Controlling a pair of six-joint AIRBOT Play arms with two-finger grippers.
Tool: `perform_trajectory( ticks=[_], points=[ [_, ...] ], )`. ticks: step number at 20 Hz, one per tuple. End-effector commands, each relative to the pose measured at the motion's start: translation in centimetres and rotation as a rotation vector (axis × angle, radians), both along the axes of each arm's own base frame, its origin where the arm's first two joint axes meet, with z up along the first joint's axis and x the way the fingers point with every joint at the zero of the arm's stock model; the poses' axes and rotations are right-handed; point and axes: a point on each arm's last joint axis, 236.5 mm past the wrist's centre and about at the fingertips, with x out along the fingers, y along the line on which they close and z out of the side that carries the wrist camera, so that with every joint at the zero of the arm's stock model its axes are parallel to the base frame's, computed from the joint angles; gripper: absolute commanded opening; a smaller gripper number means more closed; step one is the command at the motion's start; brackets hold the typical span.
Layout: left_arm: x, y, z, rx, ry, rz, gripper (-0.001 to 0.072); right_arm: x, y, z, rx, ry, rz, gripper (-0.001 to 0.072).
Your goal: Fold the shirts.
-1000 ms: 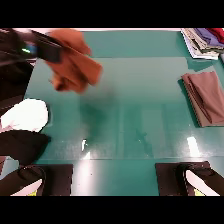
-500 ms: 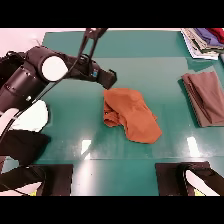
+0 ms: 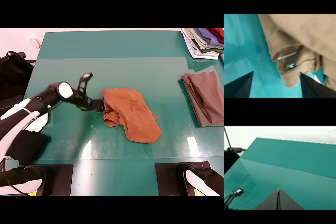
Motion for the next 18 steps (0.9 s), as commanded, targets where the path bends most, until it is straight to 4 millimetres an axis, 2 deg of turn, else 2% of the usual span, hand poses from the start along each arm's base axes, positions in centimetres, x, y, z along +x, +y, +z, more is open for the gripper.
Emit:
perform_trajectory(
  ticks=[1,3,4,5,6,7,8,10,12,13,14,15,16,18],
  points=[
    [-2.4,-2.7,-4.4,-0.056,0.127,0.013,0.0657,-0.1,0.0,0.0,-0.001,0.003,0.002,0.0017],
    [-2.7,-4.6,-4.5,-0.11,0.127,-0.005,0.0656,-0.2,0.1,-0.2,-0.005,0.01,0.005,0.0017],
    [-2.1,-4.9,-3.9,-0.126,0.099,-0.002,0.0608,-0.2,0.1,-0.4,-0.009,0.015,0.006,0.0017],
    [-1.4,-4.9,-3.2,-0.13,0.076,-0.006,0.0347,-0.2,-0.1,-0.7,-0.017,0.026,0.002,0.0017],
    [-0.6,-4.6,-2.5,-0.13,0.052,-0.014,0.012,-0.3,-0.7,-1.5,-0.038,0.053,-0.01,0.0018],
    [0.3,-4.2,-1.6,-0.131,0.031,-0.022,0.0025,-0.5,-1.2,-3.0,-0.052,0.11,-0.013,0.0018],
    [1.4,-3.5,-0.7,-0.131,0.016,-0.017,0.0026,-0.7,-2.0,-5.2,-0.067,0.191,-0.022,0.0018],
    [3.6,-1.5,0.8,-0.113,-0.017,-0.006,0.0026,-1.8,-4.6,-12.6,-0.086,0.443,-0.05,0.0017],
    [5.1,0.6,1.4,-0.084,-0.036,0.009,0.0026,-4.1,-8.2,-21.7,-0.103,0.731,-0.12,0.0047],
    [5.5,1.4,1.4,-0.081,-0.033,0.027,0.0026,-5.3,-9.2,-26.1,-0.083,0.849,-0.151,0.0265],
    [5.8,2.1,1.3,-0.074,-0.032,0.036,0.0026,-6.4,-9.5,-30.5,-0.034,0.95,-0.168,0.054],
    [5.8,2.4,1.2,-0.065,-0.03,0.036,0.0026,-7.7,-8.9,-34.4,0.013,1.041,-0.166,0.0561],
    [5.6,2.6,1.0,-0.054,-0.026,0.028,0.0026,-9.2,-7.4,-38.1,0.07,1.122,-0.142,0.0556],
    [5.5,2.8,0.9,-0.042,-0.025,0.021,0.0026,-11.1,-3.2,-42.8,0.167,1.175,-0.052,0.0551]
  ],
)
